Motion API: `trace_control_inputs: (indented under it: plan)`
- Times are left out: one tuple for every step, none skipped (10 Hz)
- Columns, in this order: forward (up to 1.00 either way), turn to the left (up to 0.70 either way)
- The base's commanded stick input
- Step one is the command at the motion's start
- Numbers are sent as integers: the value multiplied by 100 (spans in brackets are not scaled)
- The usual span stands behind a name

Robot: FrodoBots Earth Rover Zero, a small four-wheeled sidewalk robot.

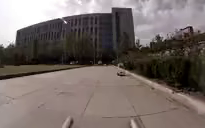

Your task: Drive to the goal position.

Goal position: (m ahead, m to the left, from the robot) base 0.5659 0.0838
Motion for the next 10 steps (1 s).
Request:
trace_control_inputs:
  plan:
    - [95, 2]
    - [95, 2]
    - [95, 2]
    - [95, 2]
    - [95, 6]
    - [95, 11]
    - [96, 9]
    - [96, 0]
    - [95, -4]
    - [95, -20]
